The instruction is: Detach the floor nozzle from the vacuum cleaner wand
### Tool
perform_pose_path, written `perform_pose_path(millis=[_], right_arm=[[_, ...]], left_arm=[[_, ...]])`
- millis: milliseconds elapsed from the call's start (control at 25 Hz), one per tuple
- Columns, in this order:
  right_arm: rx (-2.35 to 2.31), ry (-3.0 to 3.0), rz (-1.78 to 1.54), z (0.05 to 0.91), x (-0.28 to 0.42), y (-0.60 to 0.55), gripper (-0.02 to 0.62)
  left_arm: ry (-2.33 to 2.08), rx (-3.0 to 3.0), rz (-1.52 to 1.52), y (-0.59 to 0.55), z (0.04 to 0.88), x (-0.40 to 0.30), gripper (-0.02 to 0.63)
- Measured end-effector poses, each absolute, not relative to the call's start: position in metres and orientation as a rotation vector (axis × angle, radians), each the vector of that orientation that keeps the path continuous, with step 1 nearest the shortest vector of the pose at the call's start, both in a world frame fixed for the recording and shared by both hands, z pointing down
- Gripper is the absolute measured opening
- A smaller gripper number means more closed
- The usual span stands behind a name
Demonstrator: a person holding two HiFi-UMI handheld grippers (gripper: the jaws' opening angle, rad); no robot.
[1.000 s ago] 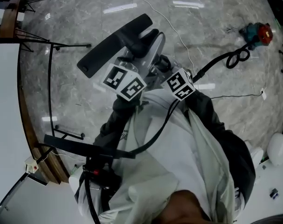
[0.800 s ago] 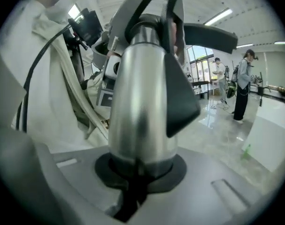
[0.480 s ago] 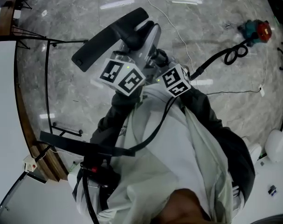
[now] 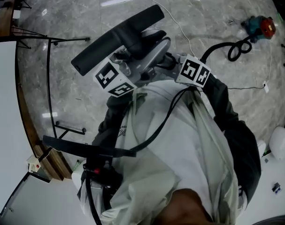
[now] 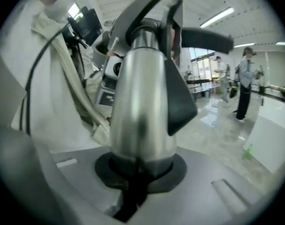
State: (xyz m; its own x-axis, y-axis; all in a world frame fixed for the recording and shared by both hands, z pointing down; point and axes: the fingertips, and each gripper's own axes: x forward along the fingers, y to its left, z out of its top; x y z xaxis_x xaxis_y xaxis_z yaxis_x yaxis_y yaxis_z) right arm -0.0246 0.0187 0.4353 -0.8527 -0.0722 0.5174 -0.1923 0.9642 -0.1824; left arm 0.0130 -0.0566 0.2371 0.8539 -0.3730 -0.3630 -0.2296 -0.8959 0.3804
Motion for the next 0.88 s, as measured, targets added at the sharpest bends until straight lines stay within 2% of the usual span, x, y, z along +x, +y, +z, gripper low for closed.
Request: perform_pose_path(millis=[80, 200, 360, 480, 680, 880], right_arm=[[0.079, -2.598, 0.317, 0.428, -0.026, 0.026, 0.04], [0.297, -2.582, 0.258, 0.433, -0.025, 0.009, 0.038], [0.774, -2.446, 0.179, 0.442, -0.023, -0.021, 0.038], [0.925, -2.35, 0.155, 0.45, -0.026, -0.031, 0.038], [0.798, -2.418, 0.109, 0.448, -0.029, -0.026, 0.04], [0.292, -2.605, 0.19, 0.43, -0.034, 0.014, 0.04]], left_arm=[[-0.324, 2.762, -0.681, -0.045, 0.226, 0.014, 0.075], [-0.394, 2.738, -0.671, -0.053, 0.23, 0.015, 0.073], [-0.783, 2.595, -0.519, -0.083, 0.248, 0.001, 0.072], [-1.036, 2.426, -0.409, -0.102, 0.267, -0.019, 0.072], [-0.904, 2.549, -0.482, -0.087, 0.254, -0.012, 0.074], [-0.426, 2.786, -0.64, -0.043, 0.224, 0.007, 0.074]])
